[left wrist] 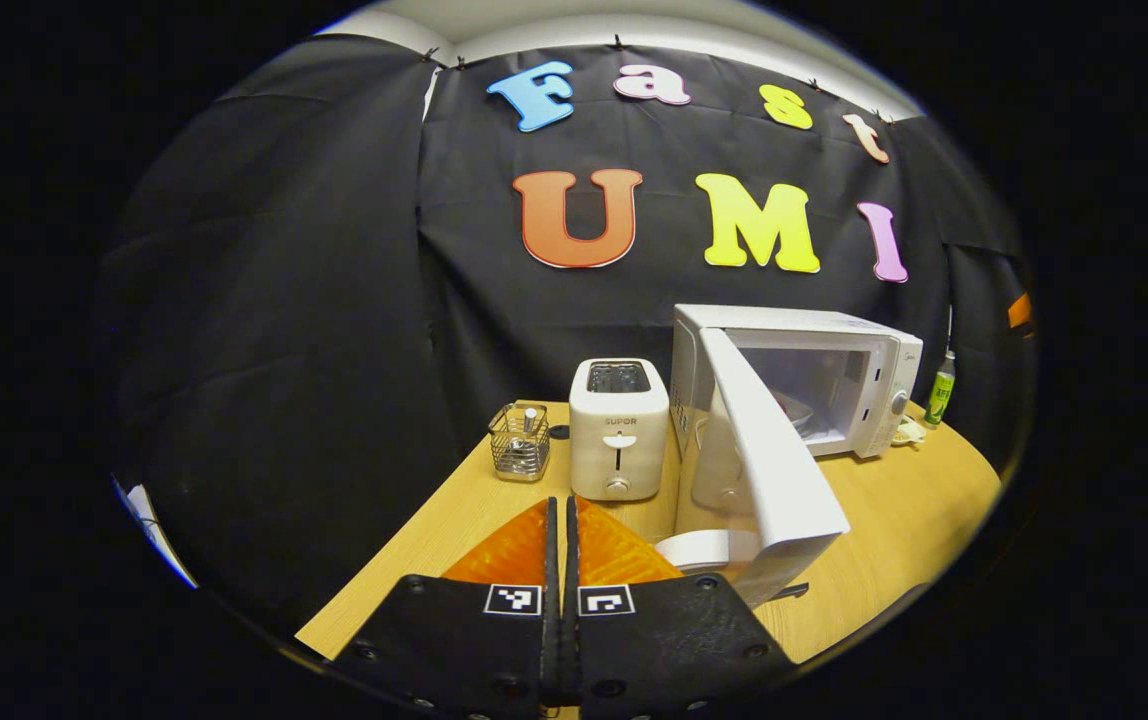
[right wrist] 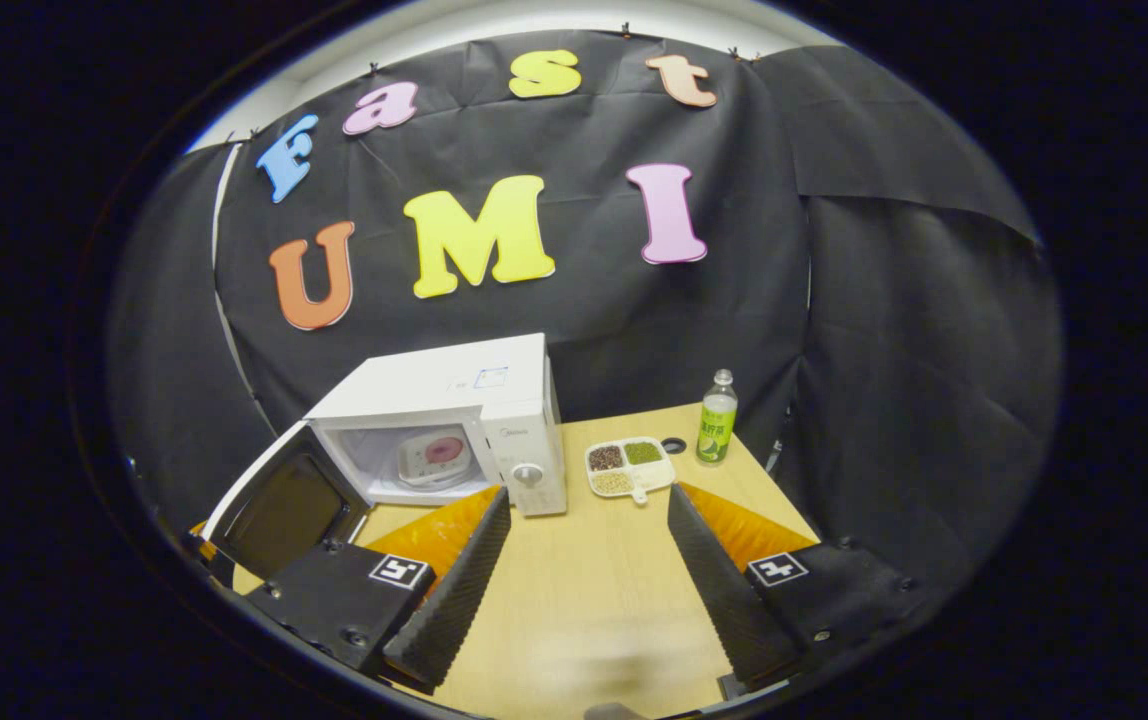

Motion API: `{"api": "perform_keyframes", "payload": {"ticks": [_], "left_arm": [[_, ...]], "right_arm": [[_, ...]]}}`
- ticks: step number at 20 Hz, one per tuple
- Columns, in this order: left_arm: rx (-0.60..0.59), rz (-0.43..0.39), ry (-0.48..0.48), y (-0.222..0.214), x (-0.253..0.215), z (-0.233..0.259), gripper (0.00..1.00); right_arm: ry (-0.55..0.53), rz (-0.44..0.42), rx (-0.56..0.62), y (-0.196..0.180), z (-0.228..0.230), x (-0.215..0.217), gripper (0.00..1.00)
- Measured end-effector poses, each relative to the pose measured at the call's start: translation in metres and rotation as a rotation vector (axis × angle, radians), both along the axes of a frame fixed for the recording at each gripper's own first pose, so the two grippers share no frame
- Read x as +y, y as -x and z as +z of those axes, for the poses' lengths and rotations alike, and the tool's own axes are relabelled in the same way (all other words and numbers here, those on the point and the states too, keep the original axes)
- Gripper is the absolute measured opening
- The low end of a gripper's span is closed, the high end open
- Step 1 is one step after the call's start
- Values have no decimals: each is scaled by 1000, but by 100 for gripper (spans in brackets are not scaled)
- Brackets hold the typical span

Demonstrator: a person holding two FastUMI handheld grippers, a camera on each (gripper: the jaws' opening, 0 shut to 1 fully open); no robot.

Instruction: Open the microwave oven with the left hand, put the food in, and close the microwave oven.

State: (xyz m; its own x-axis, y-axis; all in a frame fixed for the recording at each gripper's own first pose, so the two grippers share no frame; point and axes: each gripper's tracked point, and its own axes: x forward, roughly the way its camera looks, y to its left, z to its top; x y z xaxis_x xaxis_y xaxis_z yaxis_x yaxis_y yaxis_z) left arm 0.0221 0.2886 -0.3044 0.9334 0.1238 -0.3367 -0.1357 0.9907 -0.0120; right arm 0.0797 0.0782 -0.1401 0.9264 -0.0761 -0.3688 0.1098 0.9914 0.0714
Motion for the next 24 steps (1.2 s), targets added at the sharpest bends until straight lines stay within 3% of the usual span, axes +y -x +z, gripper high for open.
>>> {"api": "perform_keyframes", "payload": {"ticks": [1, 2, 3, 5, 6, 7, 8, 9, 10, 11, 12, 13, 14, 23, 24], "left_arm": [[9, -1, -11, 1, -2, -4, 0], [13, -14, -21, 1, -6, -7, 0], [13, -29, -20, -1, -11, -7, 0], [2, -59, -4, -1, -27, -4, 0], [-3, -69, -4, 0, -35, -3, 0], [-6, -88, 3, -2, -46, -4, 0], [-7, -102, 3, -1, -55, -4, 0], [-4, -116, 8, -1, -66, -5, 0], [-4, -133, 19, -1, -77, -5, 0], [-7, -147, 24, -4, -89, -3, 0], [-15, -162, 28, -7, -101, -1, 10], [-24, -179, 39, -10, -113, 1, 0], [-27, -198, 51, -12, -126, 3, 0], [-51, -330, 110, -43, -228, 13, 0], [-54, -346, 112, -48, -238, 14, 0]], "right_arm": [[2, -2, 1, 0, 0, -1, 100], [3, -5, -1, 0, 2, -3, 92], [6, -11, -7, 0, 4, -5, 100], [10, -3, -4, 1, 2, -5, 100], [9, 0, -4, 2, 2, -5, 92], [5, 0, -2, 2, 2, -5, 100], [-2, 6, 4, 2, 1, -5, 92], [-17, 15, 13, 3, -1, -3, 92], [-38, 20, 18, 4, -1, -2, 100], [-53, 22, 21, 5, -1, -2, 92], [-59, 22, 28, 5, -2, -5, 100], [-62, 24, 30, 6, -2, -9, 92], [-62, 25, 34, 6, -2, -12, 100], [-66, 4, 44, 8, 4, -60, 100], [-74, 2, 49, 9, 2, -65, 92]]}}
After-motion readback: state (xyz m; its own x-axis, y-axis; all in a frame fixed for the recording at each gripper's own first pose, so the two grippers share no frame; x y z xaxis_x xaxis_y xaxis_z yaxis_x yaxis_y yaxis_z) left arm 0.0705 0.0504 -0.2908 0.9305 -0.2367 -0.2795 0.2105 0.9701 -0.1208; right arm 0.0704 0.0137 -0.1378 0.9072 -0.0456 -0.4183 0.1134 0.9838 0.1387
